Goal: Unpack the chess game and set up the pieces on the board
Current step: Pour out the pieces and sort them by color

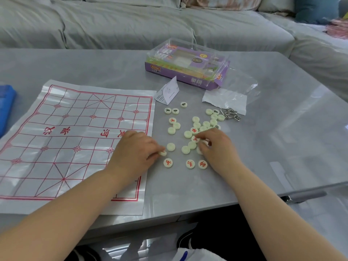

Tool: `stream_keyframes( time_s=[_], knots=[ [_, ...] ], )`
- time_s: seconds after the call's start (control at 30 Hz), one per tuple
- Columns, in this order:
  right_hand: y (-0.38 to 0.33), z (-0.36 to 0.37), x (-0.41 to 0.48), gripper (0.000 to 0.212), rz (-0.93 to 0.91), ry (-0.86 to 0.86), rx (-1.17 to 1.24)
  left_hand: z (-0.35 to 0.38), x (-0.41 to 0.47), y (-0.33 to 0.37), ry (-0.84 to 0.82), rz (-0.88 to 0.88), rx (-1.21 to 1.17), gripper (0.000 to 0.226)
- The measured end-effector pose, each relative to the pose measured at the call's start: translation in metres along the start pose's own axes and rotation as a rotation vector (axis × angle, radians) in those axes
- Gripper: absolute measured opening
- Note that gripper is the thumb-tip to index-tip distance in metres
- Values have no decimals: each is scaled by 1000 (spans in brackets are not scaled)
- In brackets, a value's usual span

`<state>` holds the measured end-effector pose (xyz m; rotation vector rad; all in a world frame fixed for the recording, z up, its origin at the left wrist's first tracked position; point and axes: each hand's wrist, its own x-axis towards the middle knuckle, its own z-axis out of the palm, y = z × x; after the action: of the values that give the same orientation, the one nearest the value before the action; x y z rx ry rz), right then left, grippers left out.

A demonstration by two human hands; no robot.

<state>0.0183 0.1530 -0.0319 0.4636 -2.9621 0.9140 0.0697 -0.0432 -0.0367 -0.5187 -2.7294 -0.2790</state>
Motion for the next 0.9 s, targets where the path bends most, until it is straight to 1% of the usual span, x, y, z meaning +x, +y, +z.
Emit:
stream_keyframes(
  time_s=[0.13,0.37,0.6,0.7,0.8,0.87,0.9],
  knots=[
    [-3,-1,15,27,21,-85,-139,3,-13,5,-23,39,11,33],
    [-9,-6,20,22,27,-121,-205,5,-22,5,-70,29,9,36],
    [-11,-6,19,23,38,-117,-156,6,-23,7,-52,-47,-1,39],
    [-11,-11,16,23,67,-66,-88,7,-21,7,-44,-71,-31,39],
    [-5,-19,1,19,65,-15,-8,1,-23,2,-19,-100,-59,41],
    [2,-23,-15,15,59,-29,-2,-5,-22,-6,5,-137,-32,42],
    [6,-24,-24,14,60,-40,-4,-8,-22,-9,-35,-174,-15,44]
  ],
)
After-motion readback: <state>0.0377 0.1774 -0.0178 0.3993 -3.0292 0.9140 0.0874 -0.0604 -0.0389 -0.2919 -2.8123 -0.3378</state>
